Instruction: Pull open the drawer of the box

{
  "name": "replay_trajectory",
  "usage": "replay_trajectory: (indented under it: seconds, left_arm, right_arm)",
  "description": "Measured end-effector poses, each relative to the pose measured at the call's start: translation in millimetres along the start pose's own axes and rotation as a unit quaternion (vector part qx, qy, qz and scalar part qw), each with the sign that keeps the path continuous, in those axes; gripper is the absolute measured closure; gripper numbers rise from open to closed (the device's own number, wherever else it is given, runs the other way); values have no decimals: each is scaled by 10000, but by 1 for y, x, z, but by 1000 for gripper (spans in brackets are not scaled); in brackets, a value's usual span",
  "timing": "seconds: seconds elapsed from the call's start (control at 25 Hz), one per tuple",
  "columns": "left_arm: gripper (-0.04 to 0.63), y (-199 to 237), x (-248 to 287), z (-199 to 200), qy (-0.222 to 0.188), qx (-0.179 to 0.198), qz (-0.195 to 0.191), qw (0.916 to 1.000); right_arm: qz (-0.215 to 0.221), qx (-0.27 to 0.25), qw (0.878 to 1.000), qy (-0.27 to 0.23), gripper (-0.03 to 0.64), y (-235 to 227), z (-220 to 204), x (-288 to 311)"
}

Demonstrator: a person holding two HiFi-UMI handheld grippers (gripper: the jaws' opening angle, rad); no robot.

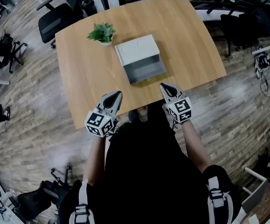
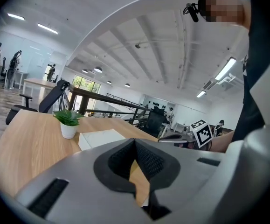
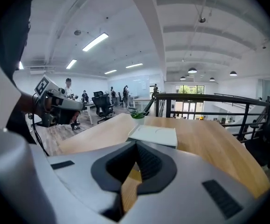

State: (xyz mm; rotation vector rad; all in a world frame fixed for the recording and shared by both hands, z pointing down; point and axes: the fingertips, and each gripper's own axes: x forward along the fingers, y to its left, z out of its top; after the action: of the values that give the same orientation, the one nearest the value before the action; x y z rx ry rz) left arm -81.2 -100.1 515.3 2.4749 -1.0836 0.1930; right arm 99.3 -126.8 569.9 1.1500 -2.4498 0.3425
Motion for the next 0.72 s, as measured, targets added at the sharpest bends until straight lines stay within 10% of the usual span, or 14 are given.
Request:
replay_trajectory:
  seconds: [0.72]
  left_arm:
    - [574, -22, 16, -2, 71, 144, -248, 9996]
  right_arm:
    - [166, -180, 9996, -149, 592, 24, 7, -14]
